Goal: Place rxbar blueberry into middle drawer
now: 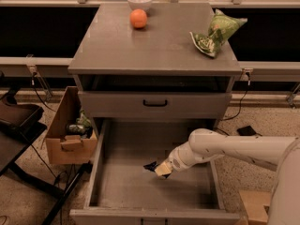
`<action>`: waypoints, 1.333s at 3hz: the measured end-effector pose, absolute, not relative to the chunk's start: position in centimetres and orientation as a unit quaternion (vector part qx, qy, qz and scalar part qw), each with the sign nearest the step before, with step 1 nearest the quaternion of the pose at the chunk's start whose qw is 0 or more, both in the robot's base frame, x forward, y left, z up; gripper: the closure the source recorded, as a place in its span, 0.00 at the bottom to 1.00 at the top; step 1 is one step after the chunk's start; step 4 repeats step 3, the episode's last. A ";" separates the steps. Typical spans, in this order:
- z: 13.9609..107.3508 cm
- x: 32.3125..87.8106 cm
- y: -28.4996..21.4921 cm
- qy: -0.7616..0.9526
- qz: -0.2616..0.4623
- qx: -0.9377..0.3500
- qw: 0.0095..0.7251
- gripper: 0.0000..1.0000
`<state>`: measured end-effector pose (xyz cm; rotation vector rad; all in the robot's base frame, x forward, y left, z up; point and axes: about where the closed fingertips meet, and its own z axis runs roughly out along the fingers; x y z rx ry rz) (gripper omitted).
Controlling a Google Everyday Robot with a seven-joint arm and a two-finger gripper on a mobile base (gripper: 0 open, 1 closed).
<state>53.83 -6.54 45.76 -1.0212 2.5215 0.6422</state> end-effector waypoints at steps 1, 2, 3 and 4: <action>45.8 53.8 -6.5 0.889 0.226 -0.360 0.172 0.06; 45.8 53.8 -6.5 0.889 0.226 -0.360 0.172 0.00; 45.8 53.8 -6.5 0.889 0.226 -0.360 0.172 0.00; 45.8 53.8 -6.5 0.889 0.226 -0.360 0.172 0.00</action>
Offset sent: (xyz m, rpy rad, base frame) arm 0.0000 0.0000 0.0000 0.0000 0.0000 0.0000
